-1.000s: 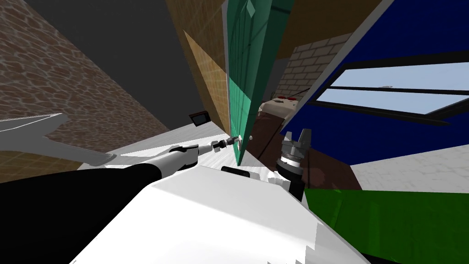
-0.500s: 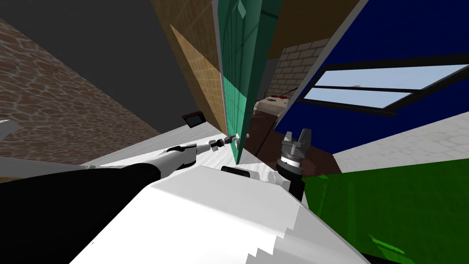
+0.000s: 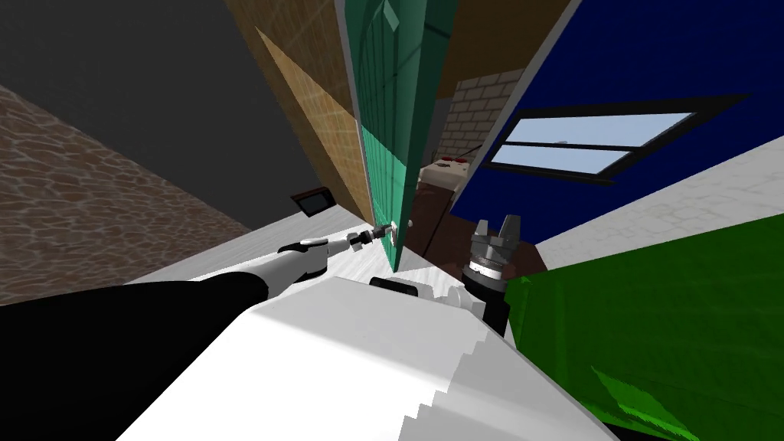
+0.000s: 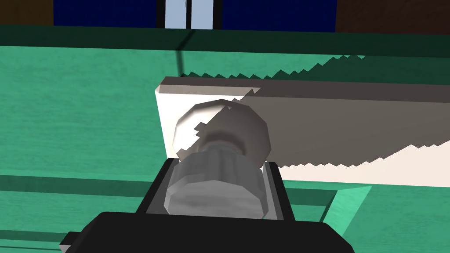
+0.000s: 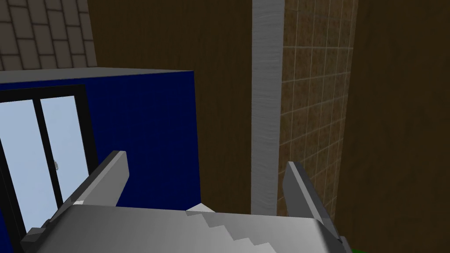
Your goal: Pull the door open
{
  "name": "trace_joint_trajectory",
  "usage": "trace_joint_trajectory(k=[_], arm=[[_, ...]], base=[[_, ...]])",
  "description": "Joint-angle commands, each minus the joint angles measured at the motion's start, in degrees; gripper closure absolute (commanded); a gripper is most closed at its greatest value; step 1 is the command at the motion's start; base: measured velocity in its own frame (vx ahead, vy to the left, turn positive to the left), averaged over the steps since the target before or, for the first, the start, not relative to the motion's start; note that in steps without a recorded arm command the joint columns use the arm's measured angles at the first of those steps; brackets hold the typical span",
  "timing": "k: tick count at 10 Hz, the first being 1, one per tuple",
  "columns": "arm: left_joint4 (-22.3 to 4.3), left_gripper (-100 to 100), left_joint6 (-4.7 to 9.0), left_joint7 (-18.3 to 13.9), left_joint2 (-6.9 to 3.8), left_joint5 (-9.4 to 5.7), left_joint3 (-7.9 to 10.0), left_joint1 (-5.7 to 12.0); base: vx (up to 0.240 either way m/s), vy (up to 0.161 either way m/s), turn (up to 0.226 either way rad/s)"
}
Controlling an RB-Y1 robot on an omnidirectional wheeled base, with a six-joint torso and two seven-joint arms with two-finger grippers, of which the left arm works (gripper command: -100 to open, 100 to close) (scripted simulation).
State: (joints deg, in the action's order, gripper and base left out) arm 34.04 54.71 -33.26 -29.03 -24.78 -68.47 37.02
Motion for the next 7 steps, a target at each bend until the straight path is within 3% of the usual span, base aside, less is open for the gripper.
trace_joint_trajectory(k=[1,2,3,4,7], arm=[[-1.73,100,1.25,-0.52,0.02,-0.39,-0.03,0.52],[-2.49,100,1.84,-0.82,-0.2,-0.6,-0.07,0.65],[-1.45,100,0.98,-0.48,-0.63,-0.59,0.12,0.36],[-0.81,100,2.64,-0.76,-1.48,-0.81,-1.78,0.66],[0.08,100,4.99,-1.12,-2.55,-0.97,-4.58,1.01]], base=[[-0.038,-0.03,-0.29],[-0.019,-0.056,-0.248],[0.004,-0.022,-0.037],[-0.024,0.087,0.015],[-0.05,0.166,0.0]])
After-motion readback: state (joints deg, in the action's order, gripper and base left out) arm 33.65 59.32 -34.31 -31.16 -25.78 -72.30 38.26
